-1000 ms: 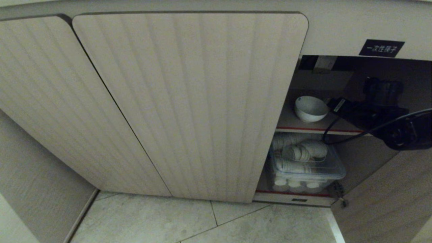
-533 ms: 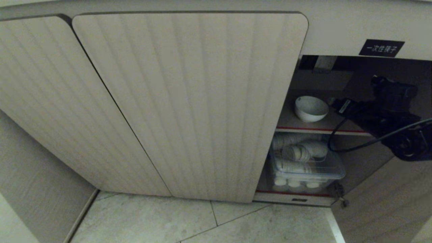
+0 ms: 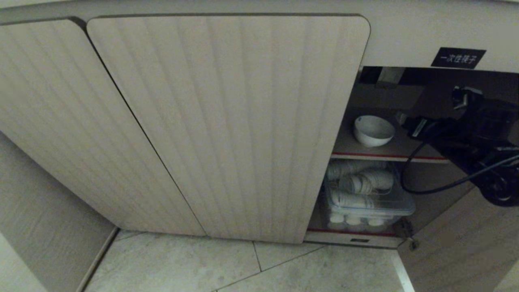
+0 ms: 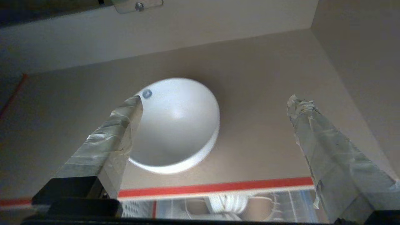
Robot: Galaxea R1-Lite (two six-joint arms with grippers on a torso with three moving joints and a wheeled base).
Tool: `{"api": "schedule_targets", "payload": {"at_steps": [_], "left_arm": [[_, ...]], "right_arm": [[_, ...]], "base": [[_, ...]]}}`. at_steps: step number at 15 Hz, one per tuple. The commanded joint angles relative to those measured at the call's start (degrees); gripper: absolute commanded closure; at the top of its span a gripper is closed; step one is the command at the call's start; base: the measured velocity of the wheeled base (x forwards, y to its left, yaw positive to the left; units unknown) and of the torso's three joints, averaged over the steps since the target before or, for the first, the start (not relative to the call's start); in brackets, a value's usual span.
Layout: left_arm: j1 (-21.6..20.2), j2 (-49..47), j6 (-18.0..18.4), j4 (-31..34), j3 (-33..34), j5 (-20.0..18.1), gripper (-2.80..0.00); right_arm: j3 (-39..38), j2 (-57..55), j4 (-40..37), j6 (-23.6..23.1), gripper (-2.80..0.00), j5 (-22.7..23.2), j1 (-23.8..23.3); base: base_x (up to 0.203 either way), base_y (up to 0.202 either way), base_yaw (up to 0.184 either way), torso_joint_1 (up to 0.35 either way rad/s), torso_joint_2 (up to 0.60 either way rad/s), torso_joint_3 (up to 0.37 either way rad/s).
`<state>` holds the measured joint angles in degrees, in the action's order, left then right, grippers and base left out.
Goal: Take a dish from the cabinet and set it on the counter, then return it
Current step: Put it back into the cabinet, then close the cabinet door
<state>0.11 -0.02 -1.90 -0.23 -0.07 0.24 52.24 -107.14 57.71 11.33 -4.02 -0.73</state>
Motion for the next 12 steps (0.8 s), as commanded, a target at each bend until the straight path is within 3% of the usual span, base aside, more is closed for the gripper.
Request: {"api": "schedule_targets", "payload": {"at_steps": [1, 3, 4, 7, 12], "left_arm": [[-0.02, 0.02, -0.03, -0.03, -0.01, 0.03, 0.00], [-0.02, 0.02, -0.03, -0.03, 0.07, 0.02, 0.00], [-0.02, 0.02, -0.03, -0.03, -0.01, 0.11, 0.00], [-0.02, 0.02, -0.03, -0.03, 0.03, 0.02, 0.00], [-0.02, 0.02, -0.03, -0.03, 0.05, 0.02, 0.00]], "right_arm": [[-1.55, 1.16, 0.75, -0.32, -2.80, -0.02, 0.03], [-4.80, 2.12, 2.82, -0.59, -2.80, 0.08, 0.19], [-5.79, 2.39, 3.54, -0.68, 0.00, 0.36, 0.20], [-7.07, 3.40, 4.52, -0.95, 0.00, 2.94, 0.20], [-7.82, 4.67, 4.98, -1.04, 0.00, 3.06, 0.20]], "base": [[0.000, 0.000, 0.000, 0.000, 0.00, 0.000], [0.000, 0.000, 0.000, 0.000, 0.00, 0.000], [0.000, 0.000, 0.000, 0.000, 0.00, 0.000], [0.000, 0.000, 0.000, 0.000, 0.00, 0.000], [0.000, 0.000, 0.000, 0.000, 0.00, 0.000]]}}
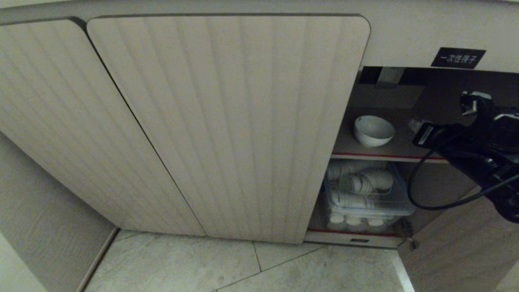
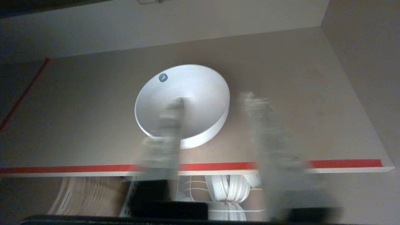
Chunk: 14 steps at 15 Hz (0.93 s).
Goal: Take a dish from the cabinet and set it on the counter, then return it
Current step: Close the cabinet door
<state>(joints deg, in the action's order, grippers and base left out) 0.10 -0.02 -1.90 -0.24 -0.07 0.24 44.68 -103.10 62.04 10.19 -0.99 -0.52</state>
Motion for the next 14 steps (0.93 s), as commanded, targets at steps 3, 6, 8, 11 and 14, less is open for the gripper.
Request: {"api": "schedule_targets", "payload": {"at_steps": [3, 6, 8, 11, 14], "left_arm": [[-0.01, 0.02, -0.03, -0.02, 0.07, 0.02, 0.00], [-0.01, 0.02, -0.03, -0.02, 0.07, 0.02, 0.00], [-0.01, 0.02, -0.03, -0.02, 0.06, 0.03, 0.00], [-0.01, 0.02, -0.03, -0.02, 0.03, 0.02, 0.00], [-0.01, 0.02, -0.03, -0.02, -0.01, 0.02, 0.00]], "right_arm": [[-2.13, 1.42, 1.99, 0.05, 0.00, 0.10, 0.01], [-8.21, 4.33, 5.32, -2.19, 0.00, 3.62, 0.08], [-10.50, 6.36, 5.76, -2.53, 0.00, 3.82, 0.41], [-14.12, 8.68, 6.11, -6.30, 0.00, 5.87, 0.59], [-16.17, 10.99, 4.57, -6.54, 0.00, 6.61, 0.61]], "base": [[0.000, 0.000, 0.000, 0.000, 0.00, 0.000], [0.000, 0.000, 0.000, 0.000, 0.00, 0.000], [0.000, 0.000, 0.000, 0.000, 0.00, 0.000], [0.000, 0.000, 0.000, 0.000, 0.00, 0.000], [0.000, 0.000, 0.000, 0.000, 0.00, 0.000]]}}
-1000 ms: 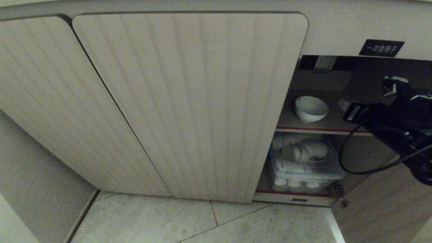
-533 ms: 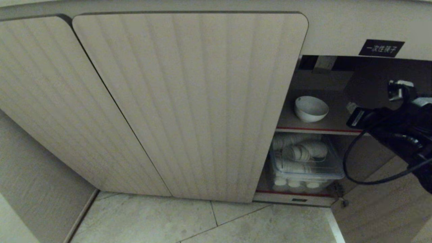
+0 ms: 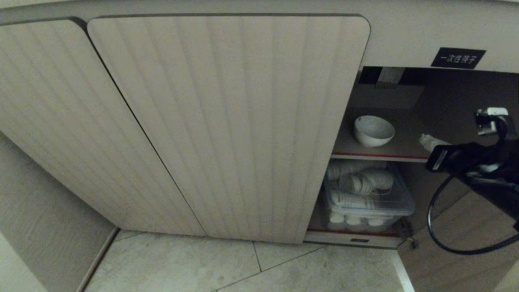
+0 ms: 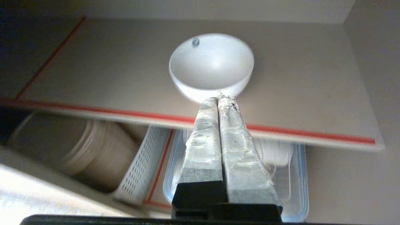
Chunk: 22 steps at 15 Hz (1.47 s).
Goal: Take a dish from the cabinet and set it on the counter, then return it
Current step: Close the cabinet door
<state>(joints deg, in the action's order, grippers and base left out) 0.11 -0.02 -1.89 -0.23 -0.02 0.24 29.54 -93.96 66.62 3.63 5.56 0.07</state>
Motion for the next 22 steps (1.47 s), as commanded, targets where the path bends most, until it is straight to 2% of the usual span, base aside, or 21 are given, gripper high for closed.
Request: {"api": "schedule_targets", "payload": {"at_steps": [1, 7, 12, 14, 15, 17, 19, 22], "left_arm": [[-0.02, 0.02, -0.04, -0.03, -0.06, 0.02, 0.00], [-0.02, 0.02, -0.04, -0.03, -0.04, 0.02, 0.00], [-0.02, 0.02, -0.04, -0.03, -0.06, 0.02, 0.00], [-0.02, 0.02, -0.04, -0.03, 0.02, 0.02, 0.00], [-0.02, 0.02, -0.04, -0.03, -0.06, 0.02, 0.00], [-0.02, 0.02, -0.04, -0.03, 0.02, 0.02, 0.00], [-0.02, 0.02, -0.04, -0.03, -0.06, 0.02, 0.00], [-0.02, 0.02, -0.04, -0.03, -0.01, 0.02, 0.00]], "right_arm": [[-2.66, 3.40, -1.13, 0.05, 0.00, 0.11, 0.01], [-11.66, 11.01, -3.15, -0.10, 0.00, 0.51, 0.03], [-22.05, 18.80, -4.79, -0.62, 0.00, 0.46, 0.84], [-27.44, 21.38, -4.73, -3.08, 0.00, 0.47, 1.20], [-29.44, 23.16, -5.54, -6.12, 0.00, 0.43, 1.85], [-29.54, 24.44, -6.28, -7.46, 0.00, 0.28, 2.12], [-29.54, 28.15, -11.09, -8.71, 0.00, 0.34, 2.11], [-29.54, 38.50, -24.70, -11.25, 0.00, 0.03, 2.10]], "base": [[0.000, 0.000, 0.000, 0.000, 0.00, 0.000], [0.000, 0.000, 0.000, 0.000, 0.00, 0.000], [0.000, 0.000, 0.000, 0.000, 0.00, 0.000], [0.000, 0.000, 0.000, 0.000, 0.00, 0.000], [0.000, 0.000, 0.000, 0.000, 0.00, 0.000], [0.000, 0.000, 0.000, 0.000, 0.00, 0.000], [0.000, 0.000, 0.000, 0.000, 0.00, 0.000], [0.000, 0.000, 0.000, 0.000, 0.00, 0.000]]}}
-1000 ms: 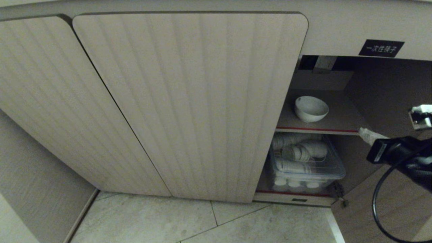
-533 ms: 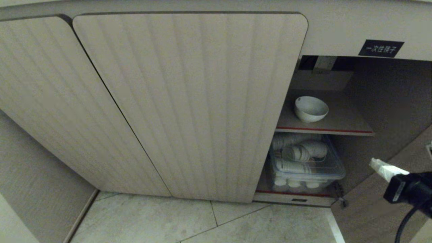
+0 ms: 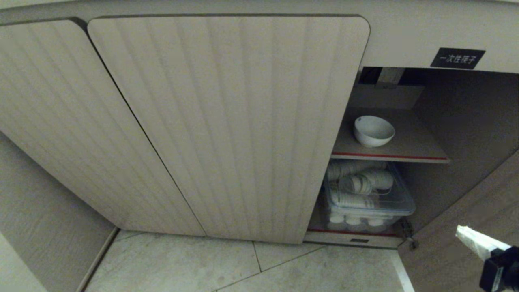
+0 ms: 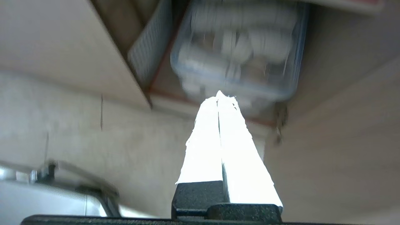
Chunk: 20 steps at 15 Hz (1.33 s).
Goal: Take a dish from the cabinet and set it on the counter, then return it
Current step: Close the cabinet door
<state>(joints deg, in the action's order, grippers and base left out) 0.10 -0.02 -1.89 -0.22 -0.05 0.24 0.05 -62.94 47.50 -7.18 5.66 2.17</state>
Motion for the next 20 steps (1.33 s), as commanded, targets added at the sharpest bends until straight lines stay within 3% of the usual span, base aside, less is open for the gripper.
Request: {"api": "schedule_targets", "payload": {"at_steps": [1, 5, 9, 13, 17, 20], "left_arm": [[-0.01, 0.02, -0.04, -0.04, -0.04, 0.04, 0.00], [-0.01, 0.02, -0.04, -0.04, 0.05, 0.02, 0.00], [-0.01, 0.02, -0.04, -0.04, 0.00, 0.02, 0.00], [-0.01, 0.02, -0.04, -0.04, -0.03, 0.02, 0.00], [-0.01, 0.02, -0.04, -0.04, -0.04, 0.02, 0.00], [-0.01, 0.02, -0.04, -0.04, 0.05, 0.02, 0.00]], "right_arm": [[-0.05, 12.38, -10.99, -0.87, 0.00, -0.44, -0.06], [-0.05, 30.48, -31.08, -1.85, 0.00, -1.10, -1.72], [0.04, 44.65, -44.91, -1.08, 0.00, -4.55, -3.81], [-0.05, 52.17, -46.94, 4.52, 0.00, -5.32, -2.49], [-0.05, 62.44, -47.05, 4.82, 0.00, -5.40, -1.81], [-0.05, 62.94, -47.50, 4.37, 0.00, -5.57, -1.82]], "base": [[0.000, 0.000, 0.000, 0.000, 0.00, 0.000], [0.000, 0.000, 0.000, 0.000, 0.00, 0.000], [0.000, 0.000, 0.000, 0.000, 0.00, 0.000], [0.000, 0.000, 0.000, 0.000, 0.00, 0.000], [0.000, 0.000, 0.000, 0.000, 0.00, 0.000], [0.000, 0.000, 0.000, 0.000, 0.00, 0.000]]}}
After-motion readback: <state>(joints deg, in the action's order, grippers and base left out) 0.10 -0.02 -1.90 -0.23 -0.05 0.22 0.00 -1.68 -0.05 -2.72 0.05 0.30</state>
